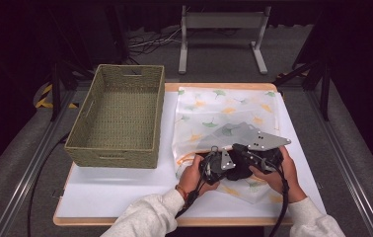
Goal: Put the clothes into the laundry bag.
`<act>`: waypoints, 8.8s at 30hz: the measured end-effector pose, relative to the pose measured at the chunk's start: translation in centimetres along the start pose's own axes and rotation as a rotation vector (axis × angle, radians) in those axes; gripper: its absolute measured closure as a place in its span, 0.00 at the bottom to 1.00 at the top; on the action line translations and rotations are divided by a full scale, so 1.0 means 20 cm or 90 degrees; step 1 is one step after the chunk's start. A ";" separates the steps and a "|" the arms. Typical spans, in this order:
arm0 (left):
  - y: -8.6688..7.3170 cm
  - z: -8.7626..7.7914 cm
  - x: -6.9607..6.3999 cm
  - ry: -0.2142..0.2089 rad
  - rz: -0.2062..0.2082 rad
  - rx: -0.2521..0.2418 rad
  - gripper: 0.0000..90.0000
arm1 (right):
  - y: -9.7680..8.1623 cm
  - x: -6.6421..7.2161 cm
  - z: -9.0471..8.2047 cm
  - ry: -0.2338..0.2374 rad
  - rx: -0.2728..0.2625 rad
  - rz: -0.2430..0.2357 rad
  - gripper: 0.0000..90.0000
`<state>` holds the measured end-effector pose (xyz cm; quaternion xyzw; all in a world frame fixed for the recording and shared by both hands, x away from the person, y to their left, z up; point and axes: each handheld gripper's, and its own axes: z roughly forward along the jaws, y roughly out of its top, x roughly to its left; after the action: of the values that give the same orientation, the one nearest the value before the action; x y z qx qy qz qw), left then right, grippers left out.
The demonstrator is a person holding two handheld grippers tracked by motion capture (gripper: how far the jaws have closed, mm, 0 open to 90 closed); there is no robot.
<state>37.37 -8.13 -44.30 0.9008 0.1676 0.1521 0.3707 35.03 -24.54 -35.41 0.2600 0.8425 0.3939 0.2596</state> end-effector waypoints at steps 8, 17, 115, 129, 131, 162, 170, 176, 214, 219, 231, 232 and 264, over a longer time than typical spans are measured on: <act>0.02 0.06 0.03 0.077 -0.026 -0.010 1.00 | 0.00 0.00 -0.01 -0.001 0.006 0.008 0.98; 0.03 0.08 0.06 0.093 -0.044 -0.011 0.99 | -0.01 -0.01 0.00 0.005 0.029 0.023 0.98; 0.03 0.07 0.09 0.019 -0.052 -0.043 1.00 | -0.11 0.00 0.00 -0.018 0.088 -0.020 0.76; 0.02 -0.03 0.07 -0.003 -0.037 -0.045 0.97 | -0.17 -0.01 0.08 -0.060 0.143 -0.072 0.99; 0.00 -0.09 0.05 -0.010 -0.015 -0.040 0.97 | -0.16 -0.01 0.06 -0.057 0.133 -0.069 0.99; -0.57 -0.90 0.17 0.026 -0.018 -0.066 0.80 | -0.11 0.00 -0.08 -0.023 0.084 -0.036 0.99; -0.69 -0.95 0.21 0.035 -0.054 -0.057 0.75 | -0.14 0.02 -0.07 -0.015 0.112 -0.047 0.99; -0.75 -0.95 0.21 0.019 -0.065 -0.057 0.75 | -0.17 0.02 -0.07 -0.001 0.122 -0.044 0.99; -0.54 -0.57 0.20 -0.061 -0.024 0.016 0.82 | -0.46 0.01 -0.24 -0.018 0.153 0.014 1.00; -0.55 -0.54 0.19 -0.090 -0.019 0.039 0.91 | -0.53 -0.01 -0.24 -0.019 0.173 0.038 1.00; -0.58 -0.60 0.13 -0.116 0.001 0.051 0.98 | -0.63 -0.02 -0.27 -0.009 0.224 0.063 0.99; -0.58 -0.61 0.12 -0.122 0.000 0.050 0.98 | -0.64 -0.02 -0.27 -0.007 0.224 0.067 0.99; -0.87 -1.13 0.23 0.071 -0.096 -0.068 0.78 | -0.64 -0.11 -0.45 -0.114 0.091 0.103 0.76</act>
<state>29.25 19.44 -40.82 0.8548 0.2470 0.1820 0.4186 27.87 -37.68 -40.10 0.3790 0.8181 0.3282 0.2818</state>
